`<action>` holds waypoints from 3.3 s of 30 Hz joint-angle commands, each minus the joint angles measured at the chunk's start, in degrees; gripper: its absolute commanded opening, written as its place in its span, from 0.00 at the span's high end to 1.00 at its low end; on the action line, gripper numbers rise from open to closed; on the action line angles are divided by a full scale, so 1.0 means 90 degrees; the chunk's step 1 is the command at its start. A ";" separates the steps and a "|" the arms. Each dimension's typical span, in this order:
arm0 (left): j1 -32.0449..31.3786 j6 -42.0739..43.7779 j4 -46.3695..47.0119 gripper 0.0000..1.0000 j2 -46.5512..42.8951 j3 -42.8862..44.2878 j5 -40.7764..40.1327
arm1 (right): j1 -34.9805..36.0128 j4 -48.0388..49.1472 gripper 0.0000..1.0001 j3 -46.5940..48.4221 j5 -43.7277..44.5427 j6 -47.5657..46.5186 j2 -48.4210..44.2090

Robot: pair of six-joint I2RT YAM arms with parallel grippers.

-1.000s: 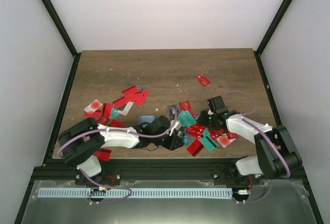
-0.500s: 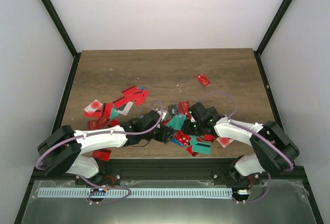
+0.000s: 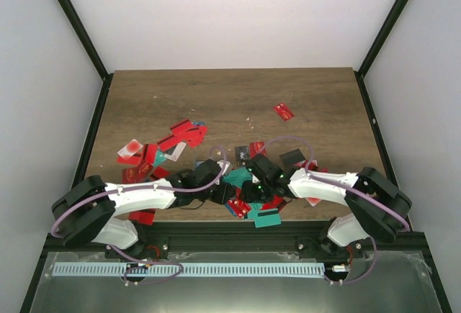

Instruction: Put the credit cards into the card holder

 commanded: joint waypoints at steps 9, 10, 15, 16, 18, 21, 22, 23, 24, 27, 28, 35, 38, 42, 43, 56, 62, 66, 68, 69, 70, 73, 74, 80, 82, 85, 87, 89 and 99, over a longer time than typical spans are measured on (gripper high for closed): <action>-0.0216 0.0525 0.0848 0.64 0.0222 0.0039 0.1111 | -0.0420 -0.2587 0.57 0.0041 0.0825 0.0841 -0.1330; -0.0250 0.0539 0.0889 0.64 0.0280 0.0063 0.1160 | -0.0483 -0.2749 0.57 -0.0017 0.0807 0.0924 -0.1486; -0.0375 0.0694 0.1056 0.65 0.0595 0.0295 0.1367 | -0.0705 -0.3532 0.47 -0.0126 0.0653 0.0980 -0.2000; -0.0384 0.0727 0.1097 0.65 0.0652 0.0330 0.1406 | -0.0722 -0.3666 0.44 -0.0116 0.0623 0.0941 -0.2054; -0.0382 0.0771 0.1123 0.65 0.0798 0.0430 0.1429 | -0.0803 -0.3940 0.40 -0.0099 0.0551 0.0850 -0.2150; -0.0380 0.0789 0.1214 0.65 0.1132 0.0600 0.1533 | -0.1000 -0.4150 0.32 -0.0112 0.0352 0.0580 -0.2203; -0.0384 0.0776 0.1275 0.65 0.1215 0.0632 0.1599 | -0.1055 -0.4201 0.32 -0.0136 0.0262 0.0482 -0.2188; -0.0379 0.0750 0.1351 0.65 0.1294 0.0647 0.1639 | -0.1096 -0.4222 0.31 -0.0184 0.0162 0.0414 -0.2171; -0.0389 0.0734 0.1403 0.65 0.1355 0.0666 0.1678 | -0.1106 -0.4208 0.31 -0.0264 0.0037 0.0376 -0.2190; -0.0396 0.0738 0.1461 0.65 0.1458 0.0684 0.1763 | -0.1116 -0.3971 0.31 -0.0534 -0.0621 0.0357 -0.2289; -0.0392 0.0749 0.1477 0.65 0.1473 0.0689 0.1795 | -0.1119 -0.3865 0.31 -0.0633 -0.0792 0.0384 -0.2344; -0.0405 0.0895 0.1553 0.65 0.1726 0.0700 0.2018 | -0.1119 -0.2964 0.29 -0.1414 -0.1491 0.0654 -0.2633; -0.0399 0.0898 0.1575 0.65 0.1818 0.0701 0.2036 | -0.1127 -0.2446 0.30 -0.1753 -0.1629 0.0900 -0.2710; -0.0402 0.0856 0.1637 0.65 0.1881 0.0681 0.2034 | -0.1147 -0.1882 0.30 -0.2231 -0.1597 0.1278 -0.2936; -0.0406 0.0855 0.1650 0.65 0.1893 0.0682 0.2033 | -0.1148 -0.1686 0.31 -0.2384 -0.1643 0.1378 -0.3011; -0.0401 0.0787 0.1780 0.66 0.2045 0.0600 0.2002 | -0.1167 -0.0825 0.48 -0.3421 -0.1296 0.2423 -0.4168; -0.0405 0.0770 0.1812 0.66 0.2078 0.0575 0.2006 | -0.1168 -0.0860 0.58 -0.3586 -0.1078 0.2719 -0.4712; -0.0403 0.0760 0.1866 0.66 0.2099 0.0554 0.2025 | -0.1168 -0.0945 0.68 -0.3632 -0.0979 0.2807 -0.4997; -0.0405 0.0751 0.1891 0.66 0.2122 0.0549 0.2035 | -0.1165 -0.0943 0.73 -0.3656 -0.0947 0.2818 -0.5040; -0.0399 0.0745 0.1909 0.66 0.2137 0.0546 0.2043 | -0.1167 -0.0916 0.75 -0.3675 -0.0961 0.2826 -0.5043; -0.0400 0.0741 0.1921 0.66 0.2132 0.0541 0.2045 | -0.1168 -0.0904 0.78 -0.3682 -0.0959 0.2819 -0.5025; -0.0402 0.0731 0.1944 0.66 0.2129 0.0531 0.2055 | -0.1168 -0.0907 0.88 -0.3670 -0.0947 0.2793 -0.4979; -0.0400 0.0731 0.1945 0.66 0.2122 0.0532 0.2055 | -0.1168 -0.0940 0.90 -0.3643 -0.0927 0.2780 -0.4981; -0.0410 0.0698 0.2011 0.66 0.2094 0.0521 0.2050 | -0.1168 -0.1238 0.99 -0.3434 -0.0778 0.2700 -0.5075; -0.0399 0.0663 0.2014 0.66 0.2052 0.0533 0.2069 | -0.1168 -0.1364 0.99 -0.3364 -0.0789 0.2704 -0.5147; -0.0399 0.0523 0.1827 0.66 0.1793 0.0603 0.1951 | -0.1167 -0.1822 0.99 -0.3102 -0.0717 0.2692 -0.5296; -0.0382 0.0444 0.1610 0.66 0.1545 0.0667 0.1721 | -0.1167 -0.2322 0.99 -0.2703 -0.0478 0.2675 -0.5440; -0.0353 0.0409 0.1440 0.66 0.1304 0.0724 0.1585 | -0.1167 -0.2931 0.99 -0.2268 -0.0111 0.2635 -0.5537; 0.0062 0.0789 0.0280 0.65 -0.0073 0.1061 0.0737 | -0.1168 -0.3716 0.99 -0.0346 0.1470 0.1887 -0.4623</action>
